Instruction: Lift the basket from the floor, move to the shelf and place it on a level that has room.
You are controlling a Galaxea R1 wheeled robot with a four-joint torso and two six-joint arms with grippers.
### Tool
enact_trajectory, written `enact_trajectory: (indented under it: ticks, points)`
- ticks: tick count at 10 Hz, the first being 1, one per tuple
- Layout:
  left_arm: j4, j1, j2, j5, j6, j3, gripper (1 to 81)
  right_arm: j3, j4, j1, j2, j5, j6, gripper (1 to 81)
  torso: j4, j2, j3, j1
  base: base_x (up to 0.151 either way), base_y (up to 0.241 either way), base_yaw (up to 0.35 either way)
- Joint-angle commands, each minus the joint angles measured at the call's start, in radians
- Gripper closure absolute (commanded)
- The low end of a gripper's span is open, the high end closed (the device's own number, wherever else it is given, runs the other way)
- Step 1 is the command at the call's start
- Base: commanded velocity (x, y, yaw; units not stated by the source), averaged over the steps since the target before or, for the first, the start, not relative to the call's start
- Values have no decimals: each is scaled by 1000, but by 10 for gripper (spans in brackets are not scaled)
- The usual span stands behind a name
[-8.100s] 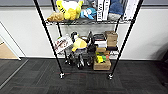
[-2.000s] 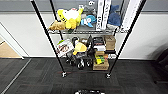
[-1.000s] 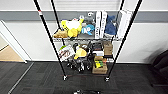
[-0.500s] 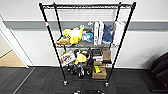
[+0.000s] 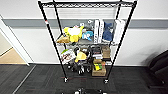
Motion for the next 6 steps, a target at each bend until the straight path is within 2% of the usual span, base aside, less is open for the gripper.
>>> enact_trajectory:
  ticks: [1, 3, 6]
  points:
    - [-23, -147, -48, 55, -4, 133, 811, 168, 4, 116, -86, -6, 1, 811, 0, 94, 63, -61, 0, 0, 0]
    - [-25, -147, -60, 55, -4, 158, 811, 209, 4, 116, -107, -3, 1, 811, 0, 149, 85, -96, 0, 0, 0]
    - [-23, -147, -112, 56, -1, 227, 811, 280, 2, 97, -147, 5, 1, 811, 0, 250, 151, -161, 0, 0, 0]
